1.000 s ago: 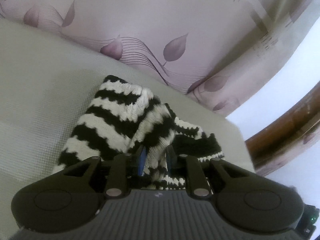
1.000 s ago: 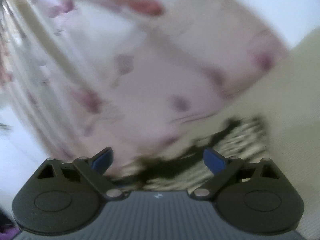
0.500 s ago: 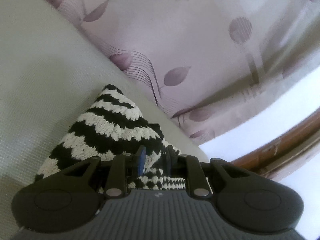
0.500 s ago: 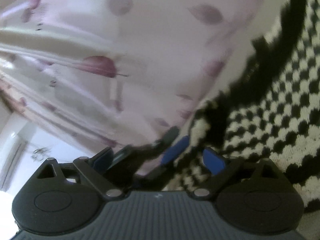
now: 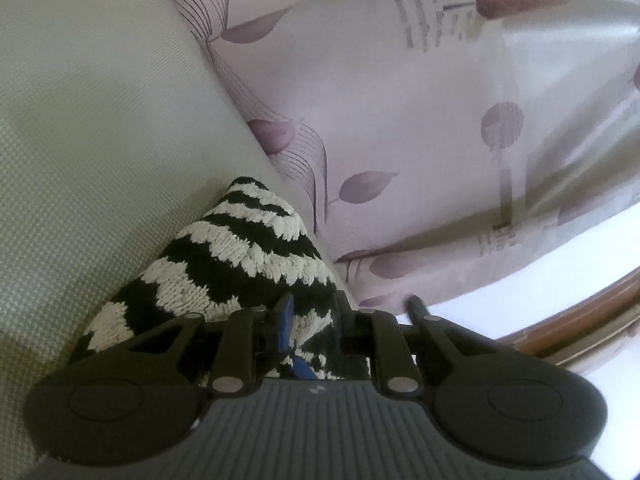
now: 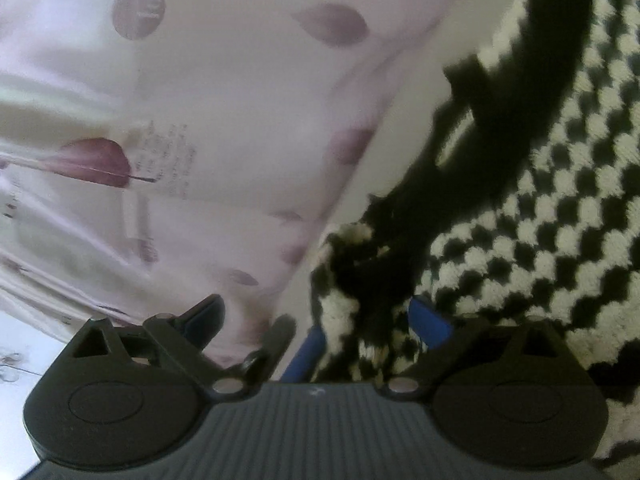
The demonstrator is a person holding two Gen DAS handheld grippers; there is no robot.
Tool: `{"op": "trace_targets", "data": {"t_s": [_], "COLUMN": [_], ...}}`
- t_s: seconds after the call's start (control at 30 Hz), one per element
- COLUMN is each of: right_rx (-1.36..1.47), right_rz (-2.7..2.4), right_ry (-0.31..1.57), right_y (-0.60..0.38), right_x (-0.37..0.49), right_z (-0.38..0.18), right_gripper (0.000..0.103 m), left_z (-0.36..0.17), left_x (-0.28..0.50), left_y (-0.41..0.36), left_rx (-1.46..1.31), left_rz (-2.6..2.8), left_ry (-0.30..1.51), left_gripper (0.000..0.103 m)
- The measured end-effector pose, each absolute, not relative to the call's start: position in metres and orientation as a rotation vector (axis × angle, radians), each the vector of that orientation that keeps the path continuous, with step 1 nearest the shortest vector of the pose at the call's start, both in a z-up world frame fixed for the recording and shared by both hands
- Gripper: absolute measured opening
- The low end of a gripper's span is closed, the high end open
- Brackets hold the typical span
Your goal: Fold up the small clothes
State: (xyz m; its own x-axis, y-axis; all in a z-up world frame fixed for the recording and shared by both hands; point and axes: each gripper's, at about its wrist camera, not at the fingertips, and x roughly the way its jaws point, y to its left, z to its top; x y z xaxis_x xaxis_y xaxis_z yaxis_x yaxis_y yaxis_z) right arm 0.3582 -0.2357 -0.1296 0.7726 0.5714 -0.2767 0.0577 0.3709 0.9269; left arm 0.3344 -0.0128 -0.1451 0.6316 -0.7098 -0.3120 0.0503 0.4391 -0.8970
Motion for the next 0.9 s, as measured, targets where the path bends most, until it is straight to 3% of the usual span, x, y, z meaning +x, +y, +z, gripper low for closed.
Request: {"op": "trace_targets", "data": {"t_s": [0.23,0.3,0.33,0.4,0.43,0.47,0.53,0.63,0.7,0.77,0.83,0.9], "right_rx": [1.062,1.015,1.003,1.009,0.999,1.009,1.006,0.982,1.008,0.995,1.016,1.038], "right_rz": [0.279,0.28,0.286,0.279,0.269,0.276,0.295,0.344,0.388,0.402,0.41,0.407], "right_ry": [0.727,0.735,0.751,0.769,0.778,0.781,0.767,0.73,0.681,0.646,0.626,0.608], "right_y": [-0.218,-0.213,-0.211,-0.208,-0.207,-0.206,-0.207,-0.213,-0.222,-0.231,-0.241,-0.25], "right_x": [0.383,0.387,0.39,0.396,0.398,0.399,0.397,0.394,0.391,0.388,0.387,0.386], "right_z": [-0.118,-0.115,-0.118,-0.126,-0.128,-0.133,-0.135,-0.131,-0.129,-0.123,-0.12,-0.119], "right_gripper": [0.097,0.076,0.048,0.04,0.029,0.028,0.02,0.017,0.017,0.017,0.017,0.016], "left_z": [-0.149,-0.149,-0.149,-0.151,-0.152,-0.152,-0.147,-0.123,-0.103,-0.087,-0.079,-0.082], "left_x": [0.325,0.324,0.325,0.325,0.324,0.322,0.318,0.305,0.293,0.279,0.272,0.272], "left_y": [-0.01,-0.011,-0.013,-0.014,-0.013,-0.01,-0.004,0.006,0.02,0.039,0.051,0.057], "left_rx": [-1.029,-1.02,-0.997,-0.971,-0.98,-0.984,-0.994,-0.911,-0.837,-0.784,-0.702,-0.643], "left_rz": [-0.526,-0.527,-0.511,-0.511,-0.519,-0.515,-0.523,-0.536,-0.517,-0.462,-0.386,-0.339], "left_ry": [0.731,0.726,0.74,0.74,0.737,0.737,0.737,0.709,0.653,0.561,0.52,0.544], "left_gripper": [0.02,0.018,0.018,0.019,0.019,0.021,0.028,0.046,0.079,0.095,0.1,0.097]}}
